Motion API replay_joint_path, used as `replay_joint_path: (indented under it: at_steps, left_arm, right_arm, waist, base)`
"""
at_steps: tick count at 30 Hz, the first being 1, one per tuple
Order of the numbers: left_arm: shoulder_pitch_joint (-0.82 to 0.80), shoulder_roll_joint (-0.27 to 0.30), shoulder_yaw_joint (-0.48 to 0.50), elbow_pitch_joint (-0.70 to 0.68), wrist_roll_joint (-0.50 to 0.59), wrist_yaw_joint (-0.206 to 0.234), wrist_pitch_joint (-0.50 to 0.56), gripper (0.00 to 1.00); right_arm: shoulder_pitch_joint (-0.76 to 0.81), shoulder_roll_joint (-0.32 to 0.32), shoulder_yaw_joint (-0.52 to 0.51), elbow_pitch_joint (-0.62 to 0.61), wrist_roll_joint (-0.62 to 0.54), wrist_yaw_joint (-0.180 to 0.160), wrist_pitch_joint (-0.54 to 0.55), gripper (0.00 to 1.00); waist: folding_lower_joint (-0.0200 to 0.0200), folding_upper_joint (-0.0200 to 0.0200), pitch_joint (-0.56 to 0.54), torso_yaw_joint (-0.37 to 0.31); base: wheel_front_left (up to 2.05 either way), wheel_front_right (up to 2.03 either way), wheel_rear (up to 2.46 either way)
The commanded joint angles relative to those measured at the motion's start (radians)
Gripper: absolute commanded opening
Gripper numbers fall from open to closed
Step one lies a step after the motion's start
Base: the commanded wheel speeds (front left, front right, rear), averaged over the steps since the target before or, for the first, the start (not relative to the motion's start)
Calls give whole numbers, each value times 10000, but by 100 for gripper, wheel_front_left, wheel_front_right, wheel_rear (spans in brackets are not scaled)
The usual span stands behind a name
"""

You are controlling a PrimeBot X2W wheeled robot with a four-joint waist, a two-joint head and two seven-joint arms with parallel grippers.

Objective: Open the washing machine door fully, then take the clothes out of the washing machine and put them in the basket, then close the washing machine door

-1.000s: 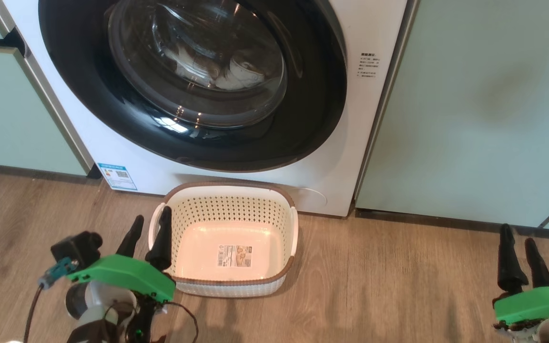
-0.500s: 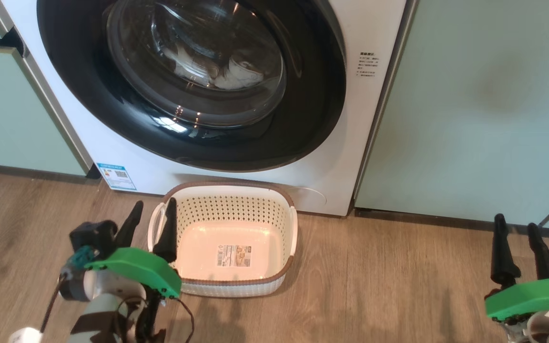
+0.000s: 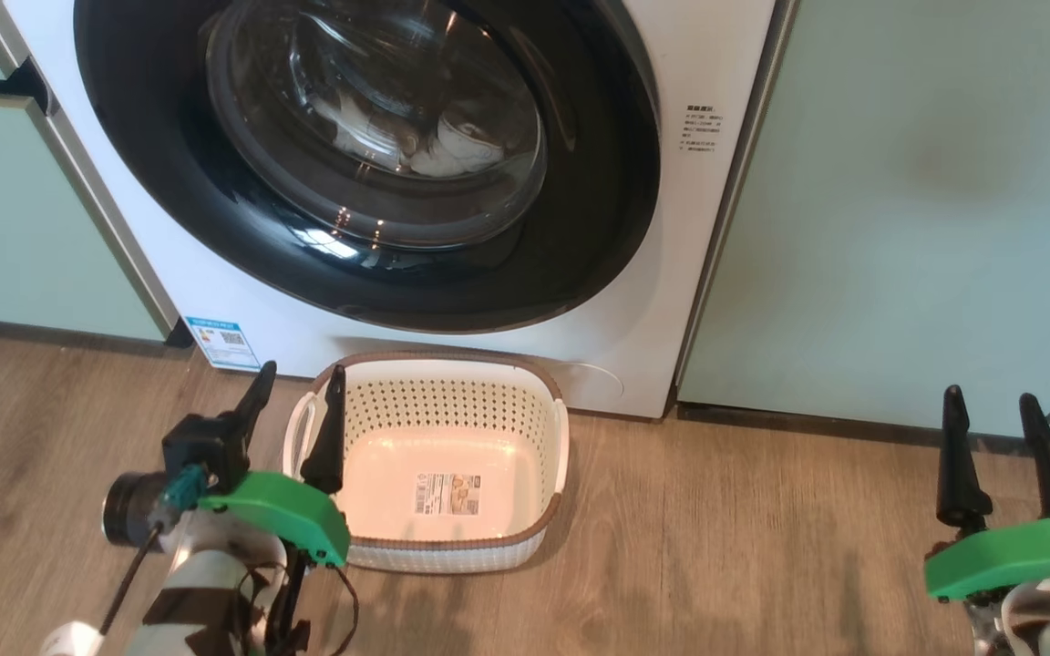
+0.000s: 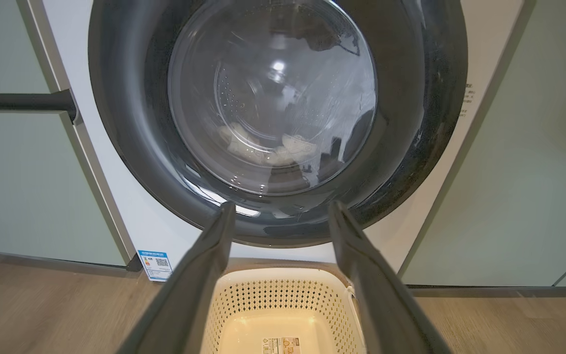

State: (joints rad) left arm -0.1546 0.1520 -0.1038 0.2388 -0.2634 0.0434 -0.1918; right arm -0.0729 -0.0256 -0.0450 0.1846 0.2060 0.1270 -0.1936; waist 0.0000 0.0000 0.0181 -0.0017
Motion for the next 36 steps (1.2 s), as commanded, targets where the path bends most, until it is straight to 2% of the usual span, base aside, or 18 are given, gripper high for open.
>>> replay_joint_path:
  at_steps: [1,14,18,36]
  left_arm:
    - [-607,322,230,-387,318,78,-170,100]
    - [-810,277,444,-563,1645,118,-582,100]
    - [-885,163,691,-553,1956,14,-698,100]
    - [-940,-409,1643,-34,1918,-589,-699,100]
  right_arm:
    - [-561,-207,131,-383,-345,31,-151,100]
    - [-730,-237,86,-480,-1793,35,-564,100]
    - [-774,-246,31,-501,-1809,37,-681,100]
    - [-754,-246,204,-146,-1288,37,-682,100]
  waist:
    - [0,0,-8,4]
    - [0,0,3,24]
    - [0,0,21,27]
    - [0,0,50,24]
  base:
    - [0,0,0]
    - [0,0,0]
    - [0,0,0]
    - [0,0,0]
